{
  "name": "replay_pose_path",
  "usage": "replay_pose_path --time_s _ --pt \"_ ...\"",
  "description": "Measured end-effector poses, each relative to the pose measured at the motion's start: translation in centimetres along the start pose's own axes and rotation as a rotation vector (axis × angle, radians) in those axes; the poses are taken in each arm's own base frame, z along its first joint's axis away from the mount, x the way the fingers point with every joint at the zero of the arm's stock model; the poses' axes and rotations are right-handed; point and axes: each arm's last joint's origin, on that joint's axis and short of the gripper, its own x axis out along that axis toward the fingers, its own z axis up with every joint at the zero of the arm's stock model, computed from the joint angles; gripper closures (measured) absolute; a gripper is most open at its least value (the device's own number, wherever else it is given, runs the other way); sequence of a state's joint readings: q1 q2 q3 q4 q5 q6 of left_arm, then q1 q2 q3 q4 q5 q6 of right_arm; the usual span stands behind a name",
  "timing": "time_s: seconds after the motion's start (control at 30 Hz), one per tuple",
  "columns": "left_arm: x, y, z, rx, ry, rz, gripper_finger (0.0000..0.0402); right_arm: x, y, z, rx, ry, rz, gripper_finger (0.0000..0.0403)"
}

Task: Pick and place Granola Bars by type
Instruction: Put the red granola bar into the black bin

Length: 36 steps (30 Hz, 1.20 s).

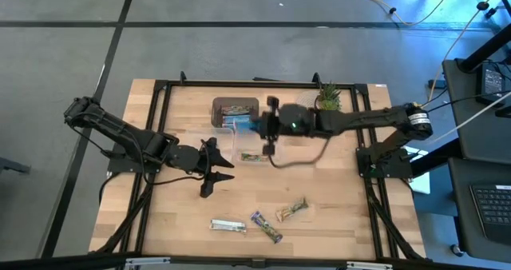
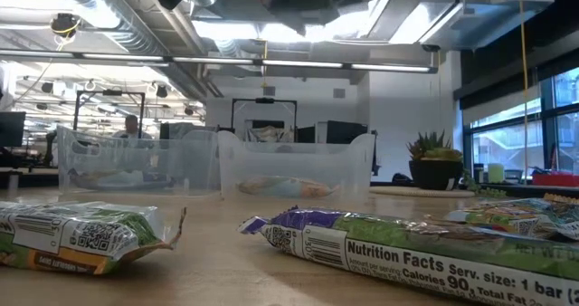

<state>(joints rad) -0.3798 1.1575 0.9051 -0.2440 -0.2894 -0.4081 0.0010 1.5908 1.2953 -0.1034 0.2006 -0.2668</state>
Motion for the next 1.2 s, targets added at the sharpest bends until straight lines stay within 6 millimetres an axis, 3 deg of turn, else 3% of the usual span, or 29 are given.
replay_pose_path --time_s 0.23,0.4,0.6,0.77,1.2 --pt "-0.9 0.0 0.4 -0.016 -0.016 -0.040 0.0240 5.0 -4.0 -3.5 0.120 -0.002 0.005 0.0313" --pt "-1.1 0.1 0.5 -0.009 -0.027 -0.036 0.0238 9.0 -5.5 -7.6 0.149 0.057 0.008 0.0313" --pt "-1.1 0.1 0.5 0.068 -0.031 -0.031 0.0240 11.9 -6.8 -12.3 0.202 0.174 -0.022 0.0313" --pt "-1.1 0.1 0.5 0.108 -0.031 -0.031 0.0238 12.8 -7.1 -14.0 0.234 0.216 -0.029 0.0313" --pt "-1.1 0.1 0.5 0.165 -0.033 -0.030 0.0240 12.8 -7.3 -14.1 0.232 0.222 -0.031 0.0308"
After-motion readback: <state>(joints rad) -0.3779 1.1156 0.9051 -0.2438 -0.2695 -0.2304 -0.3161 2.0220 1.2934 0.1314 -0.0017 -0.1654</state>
